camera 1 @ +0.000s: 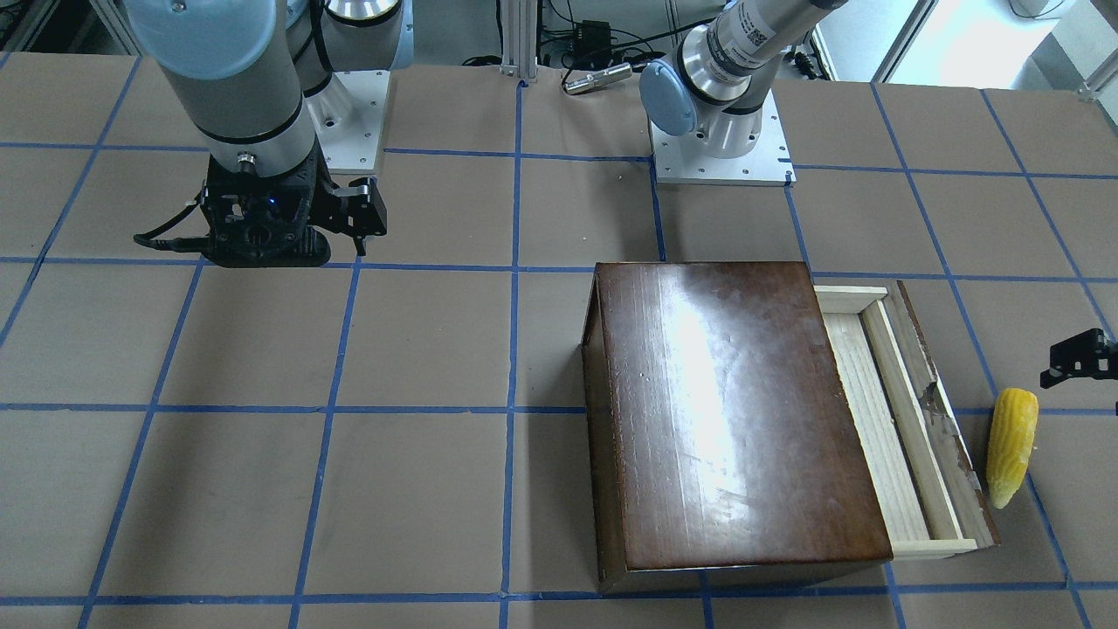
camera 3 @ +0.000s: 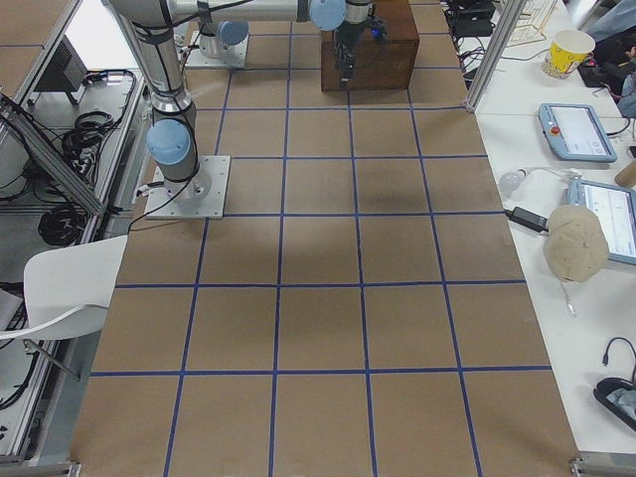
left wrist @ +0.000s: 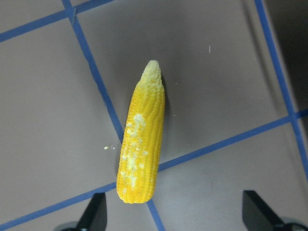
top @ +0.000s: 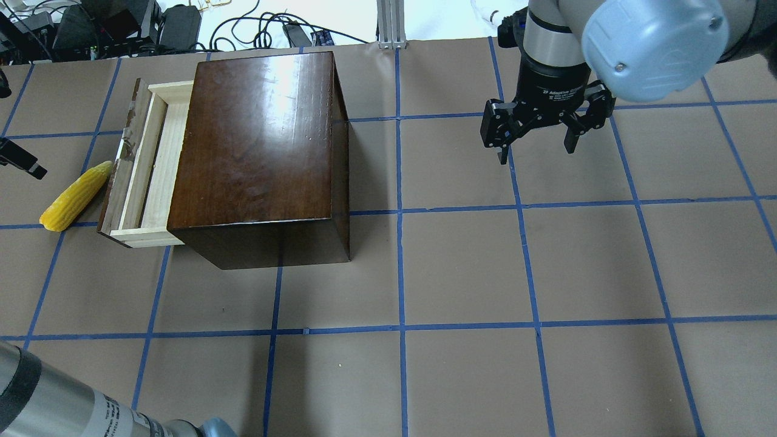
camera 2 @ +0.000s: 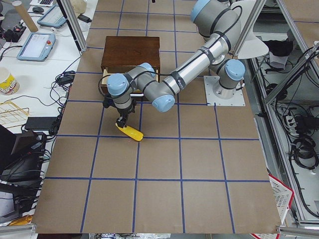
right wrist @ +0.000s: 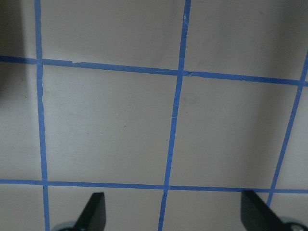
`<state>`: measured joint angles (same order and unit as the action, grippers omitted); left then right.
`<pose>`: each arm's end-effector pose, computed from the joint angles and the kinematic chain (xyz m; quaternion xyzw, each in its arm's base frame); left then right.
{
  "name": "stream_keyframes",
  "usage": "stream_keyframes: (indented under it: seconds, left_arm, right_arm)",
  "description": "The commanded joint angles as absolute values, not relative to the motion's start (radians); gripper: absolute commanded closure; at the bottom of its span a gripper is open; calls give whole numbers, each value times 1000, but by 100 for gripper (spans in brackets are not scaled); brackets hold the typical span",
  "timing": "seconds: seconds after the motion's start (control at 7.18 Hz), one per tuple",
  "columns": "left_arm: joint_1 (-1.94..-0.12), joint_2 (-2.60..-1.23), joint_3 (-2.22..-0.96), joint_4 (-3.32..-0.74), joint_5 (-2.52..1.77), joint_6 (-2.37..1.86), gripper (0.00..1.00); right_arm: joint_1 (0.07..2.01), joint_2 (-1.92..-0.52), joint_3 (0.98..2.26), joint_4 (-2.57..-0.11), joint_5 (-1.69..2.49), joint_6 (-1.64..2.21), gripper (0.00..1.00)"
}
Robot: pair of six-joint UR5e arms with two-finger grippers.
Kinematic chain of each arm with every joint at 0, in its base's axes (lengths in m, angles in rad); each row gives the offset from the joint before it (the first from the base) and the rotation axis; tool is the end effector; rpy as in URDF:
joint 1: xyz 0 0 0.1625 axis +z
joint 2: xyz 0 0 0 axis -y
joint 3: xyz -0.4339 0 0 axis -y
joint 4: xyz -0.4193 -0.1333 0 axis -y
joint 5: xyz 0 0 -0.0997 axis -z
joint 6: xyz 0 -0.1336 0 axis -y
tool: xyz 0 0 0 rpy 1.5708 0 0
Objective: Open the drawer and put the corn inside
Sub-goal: 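Lower the left gripper over the yellow corn cob and grasp it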
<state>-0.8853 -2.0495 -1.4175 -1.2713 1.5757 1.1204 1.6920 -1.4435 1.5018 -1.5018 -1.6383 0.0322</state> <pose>0.3363 -0.6207 0.2774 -0.2158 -0.9764 -0.0099 0.0087 0.1906 -0.5365 0.4236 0.0465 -0.9963 -0.0608 0.0384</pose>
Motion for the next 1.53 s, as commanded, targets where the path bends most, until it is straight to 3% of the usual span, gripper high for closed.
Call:
stream_keyframes:
  seconds: [0.0, 0.28, 1.39]
  left_arm:
    - [-884, -2057, -1506, -1125, 1629, 1208, 0]
    - [-884, -2057, -1560, -1073, 1628, 1224, 0]
    - [-854, -2183, -1563, -1008, 1624, 1312, 0]
  right_arm:
    - [1692, -1443, 1502, -1502, -1638, 32, 0]
    - [1692, -1443, 1502, -1502, -1638, 32, 0]
    - [1692, -1443, 1502, -1502, -1638, 32, 0]
